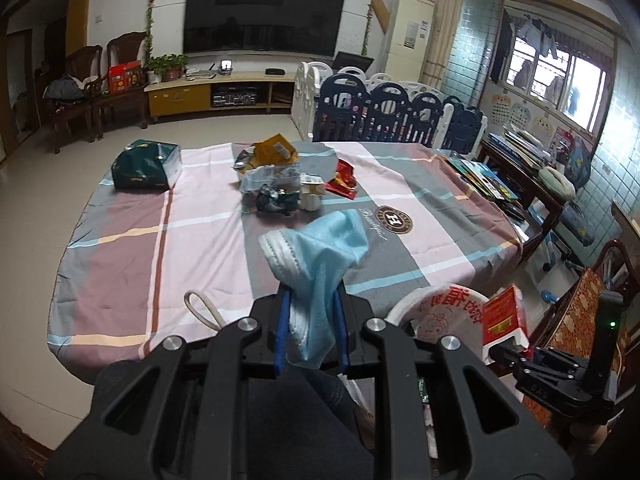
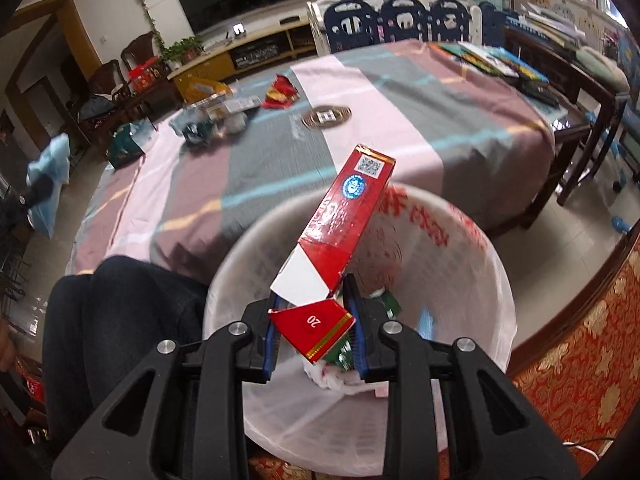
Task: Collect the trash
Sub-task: 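Open both grippers to drop the red box and blue mask into the wastebasket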
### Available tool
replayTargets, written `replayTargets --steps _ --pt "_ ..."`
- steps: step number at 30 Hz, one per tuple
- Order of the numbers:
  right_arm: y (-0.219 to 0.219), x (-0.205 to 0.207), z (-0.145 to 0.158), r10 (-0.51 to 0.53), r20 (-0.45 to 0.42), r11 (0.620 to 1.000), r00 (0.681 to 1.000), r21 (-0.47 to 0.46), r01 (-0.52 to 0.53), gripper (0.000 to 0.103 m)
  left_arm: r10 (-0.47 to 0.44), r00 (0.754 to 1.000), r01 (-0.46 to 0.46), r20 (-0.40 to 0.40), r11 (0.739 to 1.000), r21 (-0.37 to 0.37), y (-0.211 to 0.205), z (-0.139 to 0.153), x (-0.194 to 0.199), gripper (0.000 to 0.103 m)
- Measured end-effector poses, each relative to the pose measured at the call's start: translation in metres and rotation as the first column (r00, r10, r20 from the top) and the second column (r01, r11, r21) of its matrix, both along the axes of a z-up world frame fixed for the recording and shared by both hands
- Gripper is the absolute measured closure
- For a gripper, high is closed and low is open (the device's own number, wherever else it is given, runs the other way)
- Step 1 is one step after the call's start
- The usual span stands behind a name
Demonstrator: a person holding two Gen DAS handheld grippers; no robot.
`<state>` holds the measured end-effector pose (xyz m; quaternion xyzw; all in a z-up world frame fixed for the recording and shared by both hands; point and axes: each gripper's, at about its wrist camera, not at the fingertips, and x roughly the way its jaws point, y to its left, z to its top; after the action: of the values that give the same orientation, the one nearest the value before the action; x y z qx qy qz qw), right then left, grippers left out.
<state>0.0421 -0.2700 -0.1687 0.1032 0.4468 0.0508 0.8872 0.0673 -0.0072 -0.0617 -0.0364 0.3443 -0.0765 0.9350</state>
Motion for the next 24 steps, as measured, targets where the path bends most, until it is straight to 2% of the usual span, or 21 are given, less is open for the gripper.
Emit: replayTargets --steps 4,6,7,8,11,14,15,17,19,20,21,22,24 --pt "-0.005 -0.001 -0.009 0.033 -0.052 0.999 0.998 0.011 -0.033 0.072 -0.084 0.996 0.084 -0.004 0.996 0.033 -0.038 0.0 -0.005 0.083" --pt "-0.014 -0.003 -0.01 -0.008 -0.052 1.0 0.999 -0.007 0.007 0.06 -0.123 0.992 0.123 -0.009 0.992 0.04 -0.056 0.0 -0.006 0.083" --pt "-0.024 -0.005 -0.009 -0.05 -0.045 0.999 0.998 0.003 0.05 0.044 -0.138 0.99 0.139 -0.012 0.989 0.043 -0.064 0.0 -0.006 0.083" --pt "-0.034 -0.006 -0.008 -0.08 -0.039 0.996 0.996 0.026 0.081 0.035 -0.157 0.987 0.158 -0.015 0.986 0.049 -0.072 -0.001 -0.006 0.083" --pt "-0.067 -0.011 -0.005 -0.159 -0.036 0.978 0.987 0.13 0.162 0.035 -0.206 0.978 0.207 -0.028 0.976 0.061 -0.092 -0.005 -0.008 0.083" --pt "-0.092 -0.017 0.003 -0.24 -0.019 0.958 0.97 0.155 0.24 0.035 -0.26 0.963 0.264 -0.063 0.963 0.049 -0.108 -0.012 -0.006 0.083" --pt "-0.099 -0.019 0.005 -0.262 -0.01 0.953 0.965 0.156 0.261 0.035 -0.286 0.955 0.29 -0.082 0.957 0.032 -0.112 -0.016 -0.004 0.083" --pt "-0.109 -0.022 0.009 -0.291 0.0 0.943 0.957 0.165 0.287 0.035 -0.369 0.918 0.371 -0.143 0.928 -0.015 -0.125 -0.028 0.001 0.083" --pt "-0.115 -0.024 0.013 -0.312 0.008 0.935 0.95 0.179 0.306 0.035 -0.437 0.875 0.443 -0.207 0.897 -0.021 -0.142 -0.043 0.003 0.078" --pt "-0.117 -0.024 0.014 -0.315 0.01 0.934 0.949 0.182 0.308 0.035 -0.45 0.864 0.459 -0.225 0.888 -0.011 -0.148 -0.049 0.003 0.065" --pt "-0.118 -0.025 0.015 -0.317 0.013 0.933 0.948 0.183 0.309 0.035 -0.451 0.859 0.467 -0.243 0.884 0.01 -0.154 -0.055 0.002 0.043" --pt "-0.118 -0.025 0.015 -0.315 0.015 0.934 0.949 0.182 0.308 0.035 -0.444 0.861 0.464 -0.248 0.885 0.028 -0.157 -0.058 0.002 0.027" --pt "-0.116 -0.023 0.014 -0.307 0.012 0.936 0.952 0.182 0.3 0.035 -0.436 0.865 0.458 -0.248 0.888 0.038 -0.157 -0.062 0.002 0.022"
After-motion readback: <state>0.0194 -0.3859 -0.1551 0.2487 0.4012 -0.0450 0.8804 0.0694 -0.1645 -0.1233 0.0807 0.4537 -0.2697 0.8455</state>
